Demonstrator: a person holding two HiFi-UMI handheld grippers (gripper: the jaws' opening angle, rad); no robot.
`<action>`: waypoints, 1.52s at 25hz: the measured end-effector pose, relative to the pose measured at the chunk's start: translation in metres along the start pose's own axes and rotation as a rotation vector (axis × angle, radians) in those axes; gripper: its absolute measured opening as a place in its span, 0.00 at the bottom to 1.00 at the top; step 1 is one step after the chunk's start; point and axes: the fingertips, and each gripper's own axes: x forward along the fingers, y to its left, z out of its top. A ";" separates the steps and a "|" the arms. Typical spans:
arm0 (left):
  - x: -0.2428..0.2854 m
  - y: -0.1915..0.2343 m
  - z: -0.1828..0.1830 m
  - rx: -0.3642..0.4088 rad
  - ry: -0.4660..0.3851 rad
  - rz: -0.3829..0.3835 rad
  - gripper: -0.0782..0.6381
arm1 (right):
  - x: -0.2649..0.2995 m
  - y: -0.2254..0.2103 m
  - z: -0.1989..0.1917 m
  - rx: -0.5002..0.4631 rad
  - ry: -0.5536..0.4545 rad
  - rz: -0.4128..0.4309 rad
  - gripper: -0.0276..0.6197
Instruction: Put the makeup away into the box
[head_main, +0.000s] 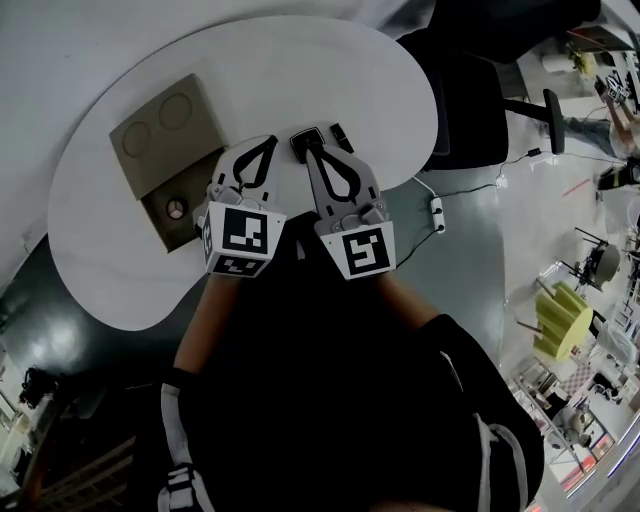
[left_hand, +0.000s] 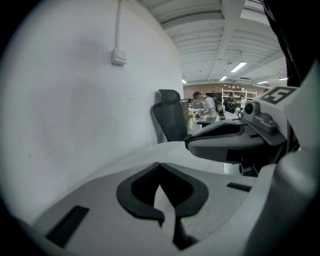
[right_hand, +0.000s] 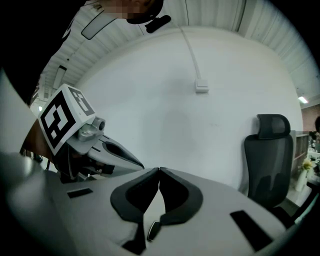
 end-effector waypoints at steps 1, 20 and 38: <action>0.005 -0.004 0.002 0.007 0.001 -0.013 0.12 | -0.002 -0.005 -0.002 0.004 0.002 -0.010 0.08; 0.080 -0.052 -0.045 0.075 0.217 -0.239 0.31 | 0.002 -0.064 -0.034 0.054 0.079 -0.096 0.08; 0.125 -0.083 -0.110 0.166 0.451 -0.405 0.59 | 0.016 -0.091 -0.049 0.080 0.115 -0.108 0.08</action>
